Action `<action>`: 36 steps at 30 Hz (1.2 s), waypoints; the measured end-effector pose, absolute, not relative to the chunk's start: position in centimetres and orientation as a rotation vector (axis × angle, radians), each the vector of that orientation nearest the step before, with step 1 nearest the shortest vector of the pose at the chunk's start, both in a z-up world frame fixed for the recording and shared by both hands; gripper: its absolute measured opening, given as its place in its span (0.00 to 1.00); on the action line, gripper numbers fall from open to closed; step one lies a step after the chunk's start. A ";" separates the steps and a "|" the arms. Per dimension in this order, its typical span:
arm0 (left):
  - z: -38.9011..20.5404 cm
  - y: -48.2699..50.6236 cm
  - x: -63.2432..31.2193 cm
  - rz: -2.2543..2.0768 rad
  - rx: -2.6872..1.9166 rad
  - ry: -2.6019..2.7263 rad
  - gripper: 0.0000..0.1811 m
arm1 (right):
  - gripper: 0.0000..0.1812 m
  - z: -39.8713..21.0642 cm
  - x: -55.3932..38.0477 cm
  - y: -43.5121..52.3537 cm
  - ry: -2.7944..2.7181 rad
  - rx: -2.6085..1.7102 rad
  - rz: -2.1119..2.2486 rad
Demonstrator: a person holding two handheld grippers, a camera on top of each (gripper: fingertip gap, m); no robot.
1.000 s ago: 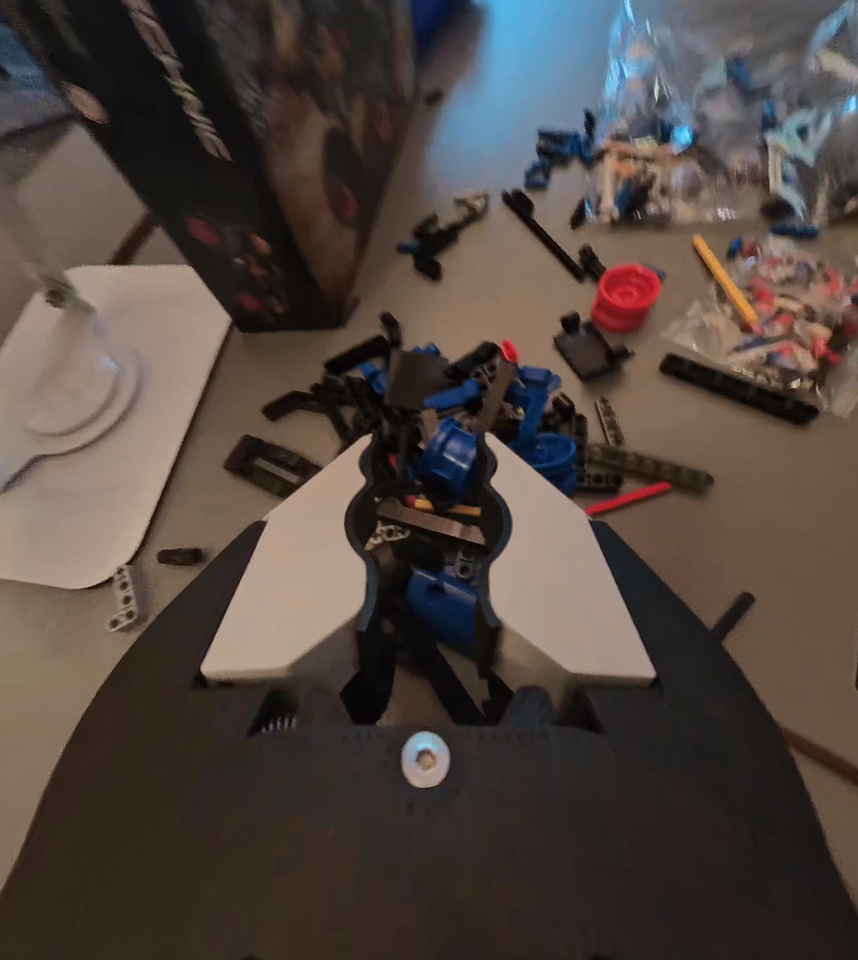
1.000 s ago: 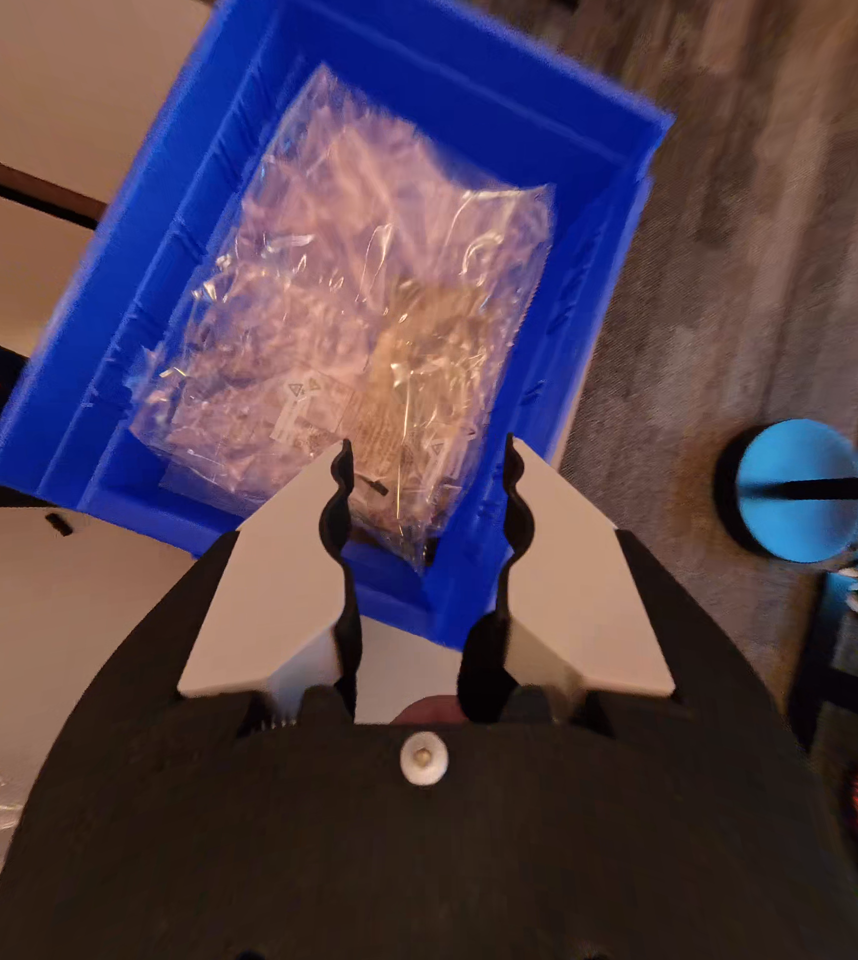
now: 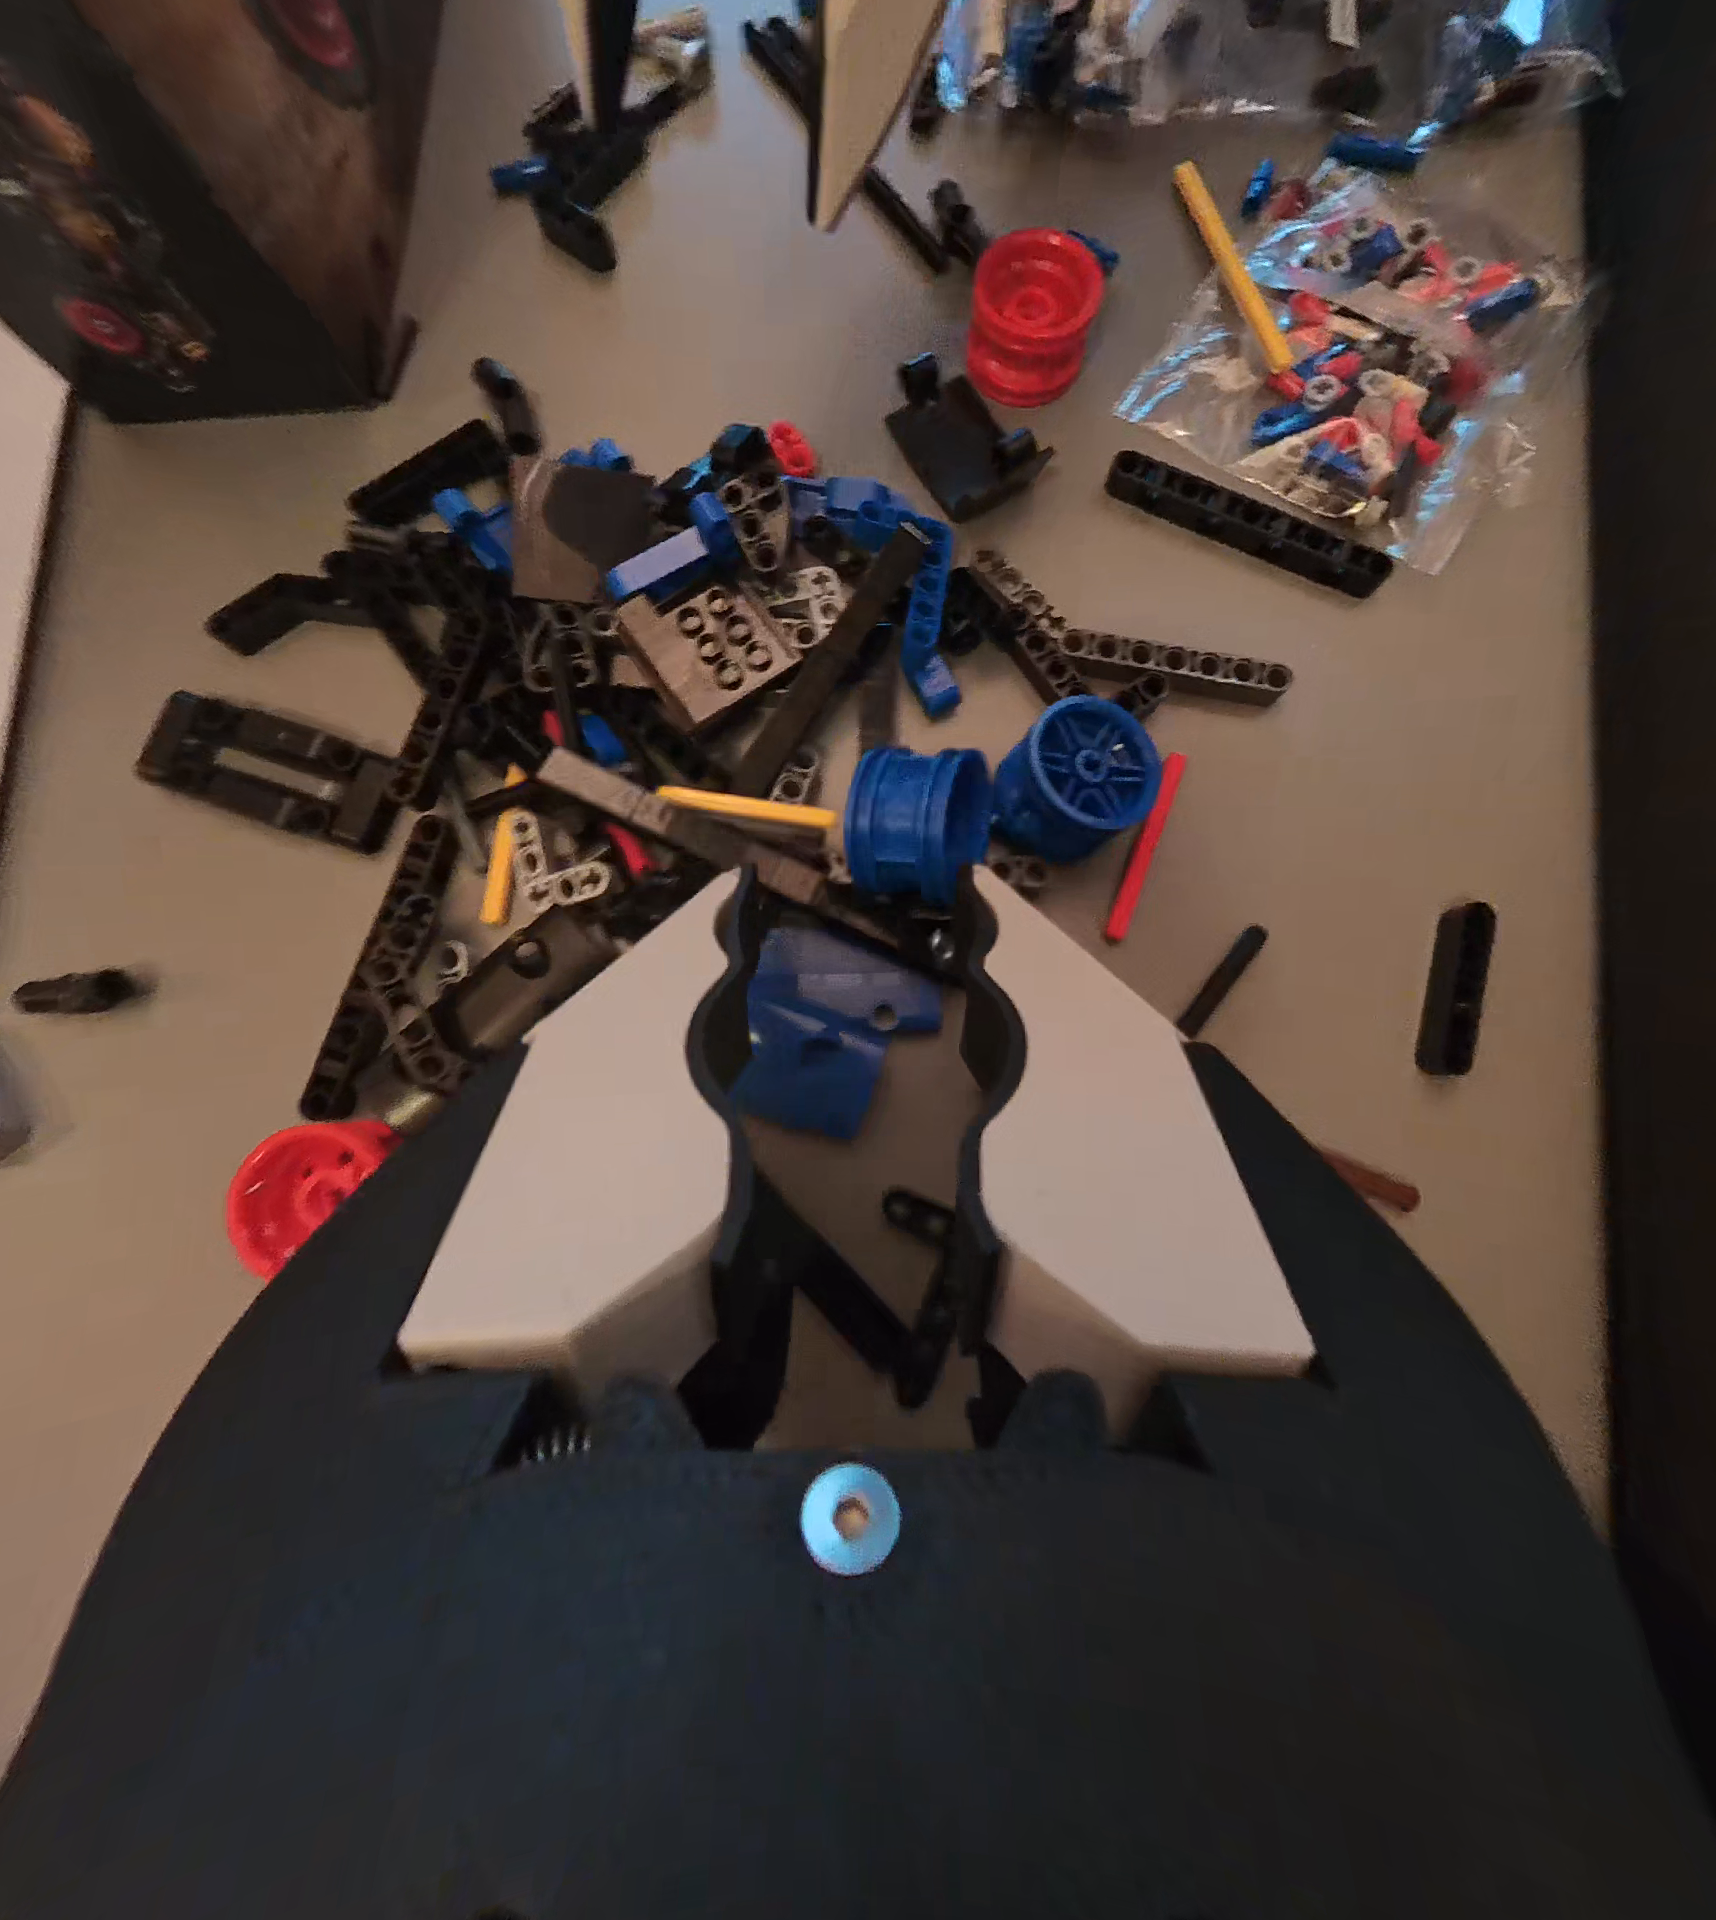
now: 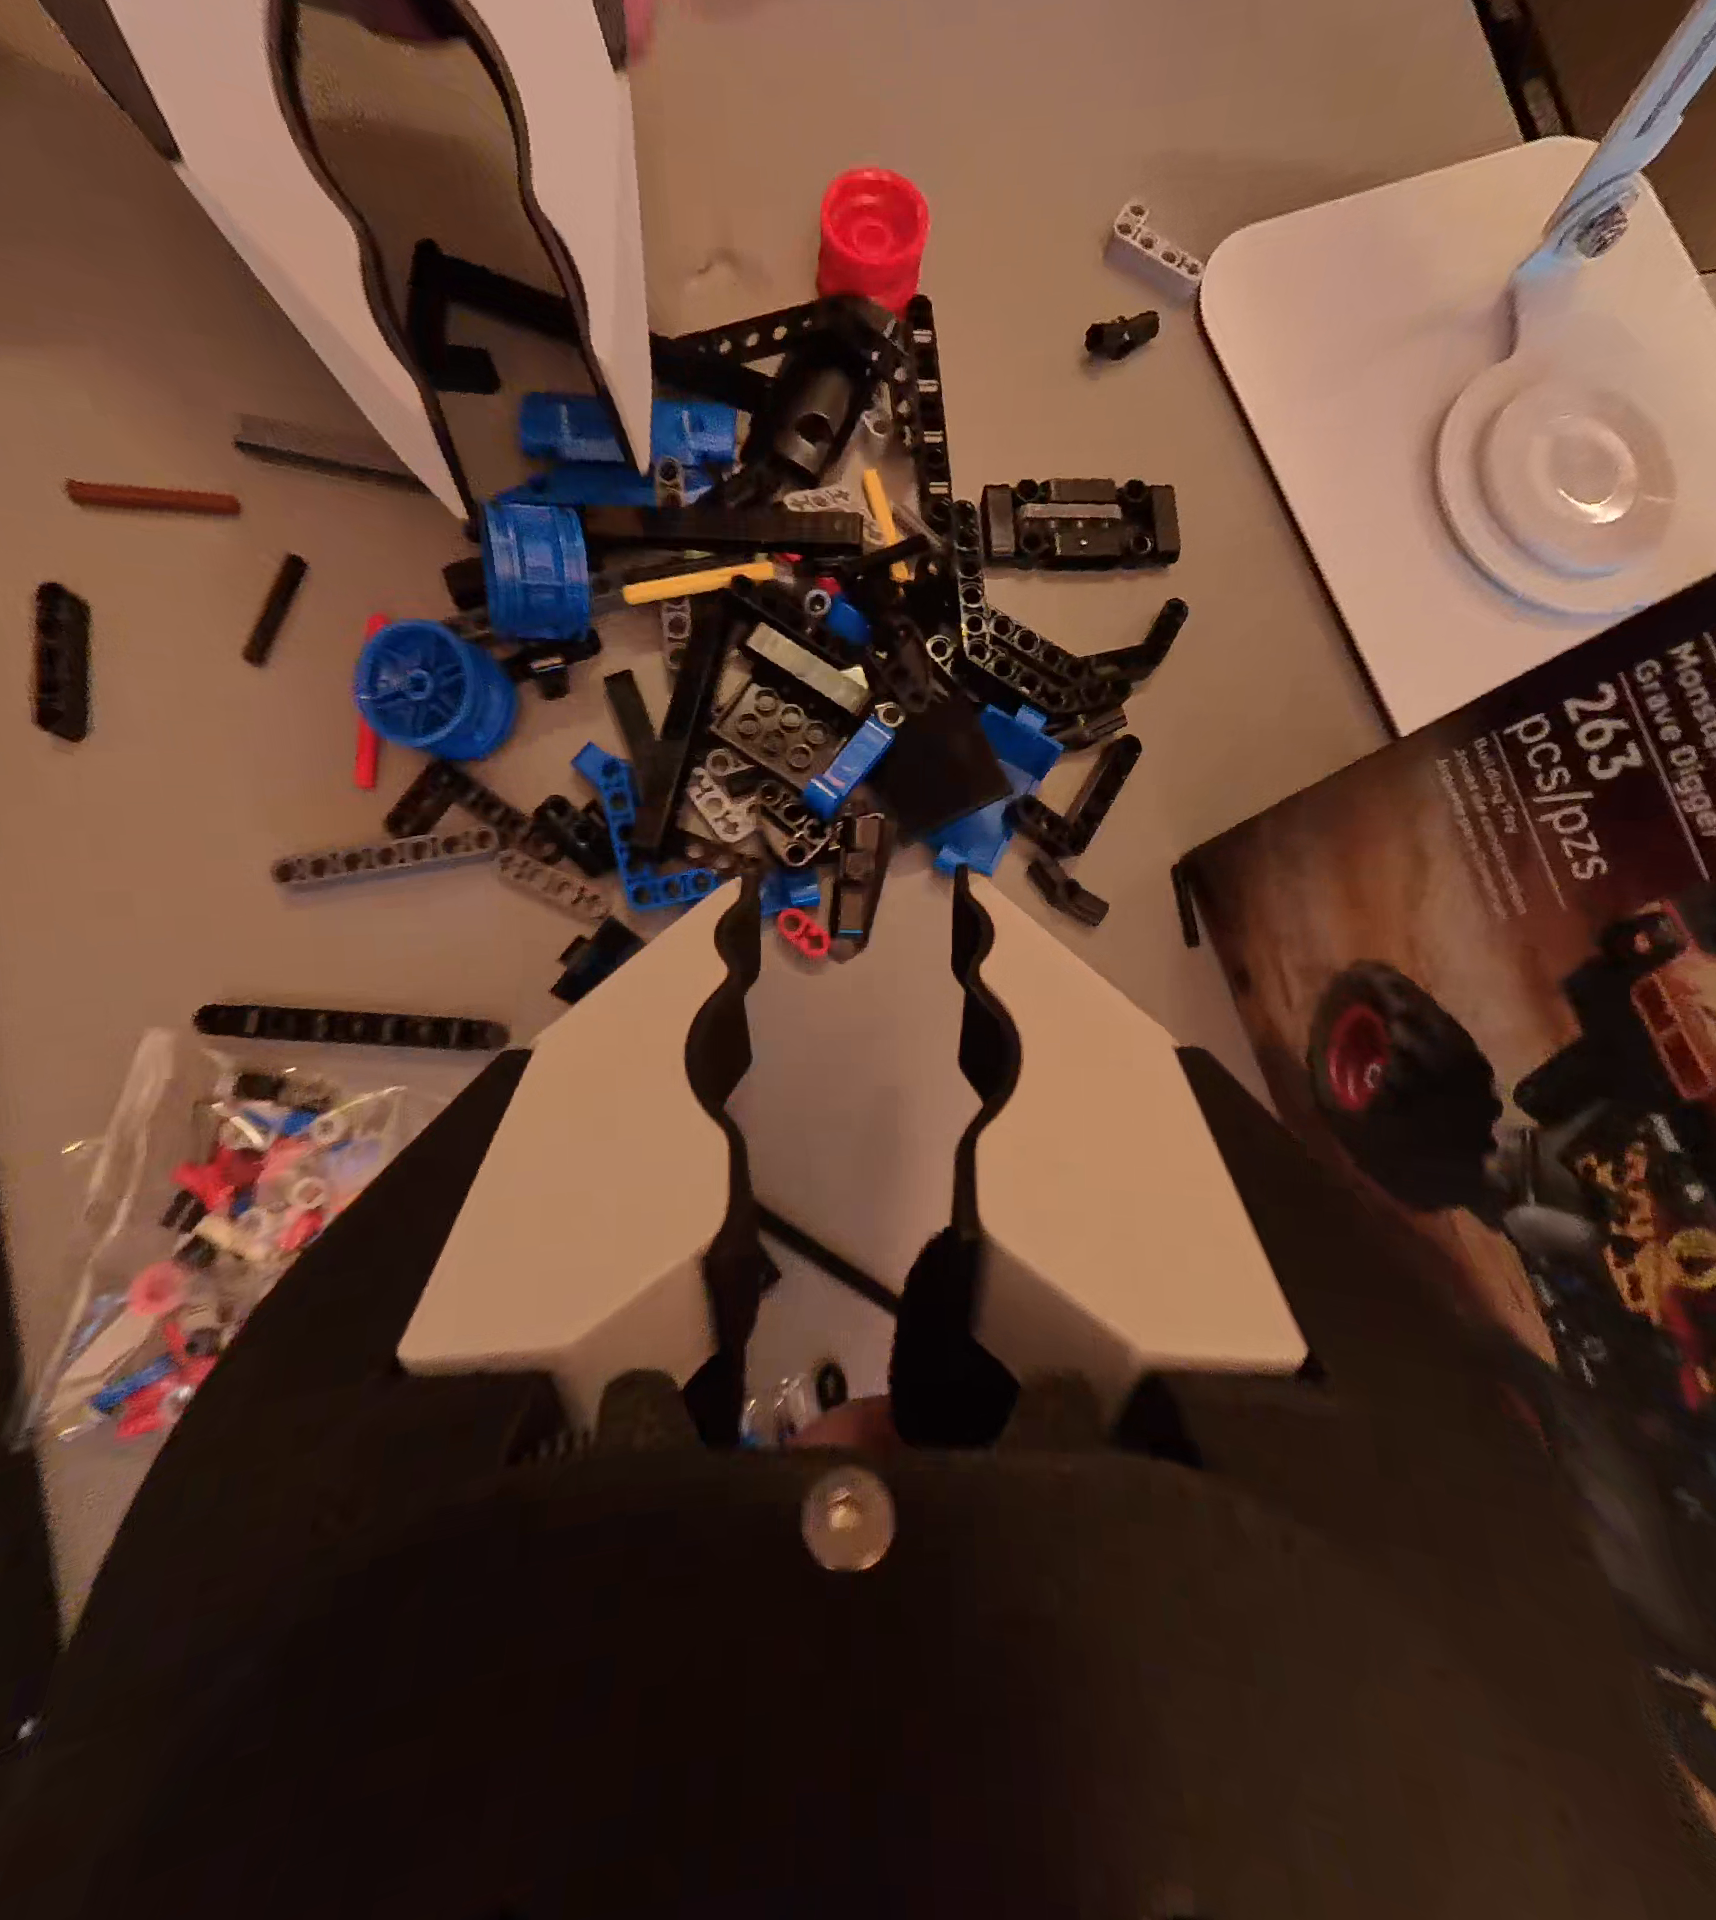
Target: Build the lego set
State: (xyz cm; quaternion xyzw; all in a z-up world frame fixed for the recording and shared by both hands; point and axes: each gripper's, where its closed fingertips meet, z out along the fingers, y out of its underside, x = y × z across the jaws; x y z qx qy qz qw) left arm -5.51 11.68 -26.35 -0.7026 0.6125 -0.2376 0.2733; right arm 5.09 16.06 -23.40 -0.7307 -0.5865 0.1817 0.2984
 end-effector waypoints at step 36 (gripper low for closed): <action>-28.0 14.4 -8.6 -0.417 -2.014 1.577 0.20 | 0.16 -29.3 -1.5 15.0 -1.844 -1.902 0.554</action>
